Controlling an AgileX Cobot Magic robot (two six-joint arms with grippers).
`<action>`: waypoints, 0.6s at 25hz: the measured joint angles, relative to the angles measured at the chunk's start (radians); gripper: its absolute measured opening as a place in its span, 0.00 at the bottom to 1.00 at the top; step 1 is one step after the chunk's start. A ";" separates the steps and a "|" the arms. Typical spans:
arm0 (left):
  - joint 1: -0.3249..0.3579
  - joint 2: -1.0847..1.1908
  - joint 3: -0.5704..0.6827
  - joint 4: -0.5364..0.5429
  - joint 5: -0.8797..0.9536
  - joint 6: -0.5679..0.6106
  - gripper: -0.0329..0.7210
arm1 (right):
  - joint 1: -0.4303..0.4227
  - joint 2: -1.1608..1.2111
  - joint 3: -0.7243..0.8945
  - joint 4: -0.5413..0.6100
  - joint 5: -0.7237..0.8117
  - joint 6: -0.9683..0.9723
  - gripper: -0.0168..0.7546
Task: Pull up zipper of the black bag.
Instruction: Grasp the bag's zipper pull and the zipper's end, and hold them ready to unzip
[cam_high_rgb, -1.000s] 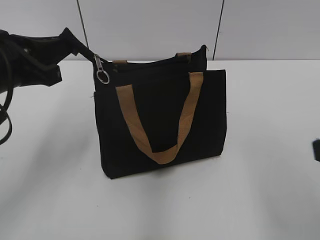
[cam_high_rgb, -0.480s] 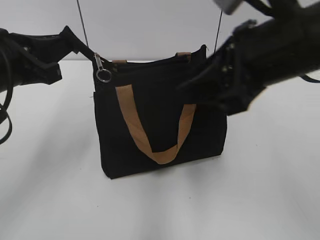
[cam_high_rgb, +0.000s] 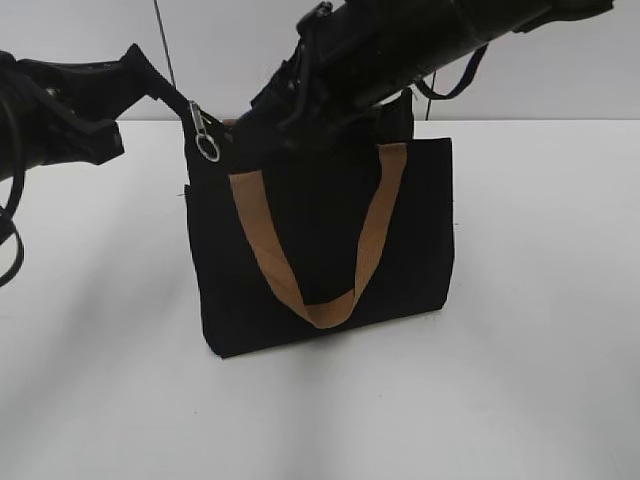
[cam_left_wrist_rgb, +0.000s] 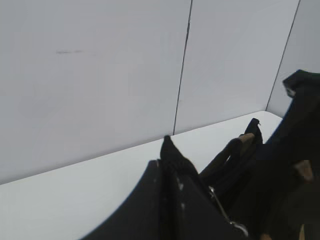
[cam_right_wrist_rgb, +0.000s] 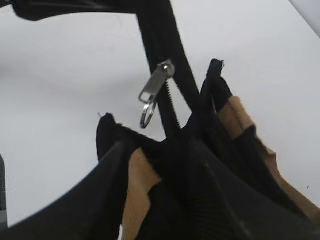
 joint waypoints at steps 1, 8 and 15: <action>0.000 0.000 0.000 0.001 0.000 0.000 0.03 | 0.000 0.018 -0.015 0.006 0.004 0.000 0.43; 0.000 0.000 0.000 0.003 -0.001 0.000 0.03 | 0.000 0.067 -0.044 0.083 0.068 0.000 0.39; 0.000 0.000 0.000 0.004 -0.004 0.000 0.03 | 0.042 0.098 -0.048 0.087 0.086 -0.001 0.35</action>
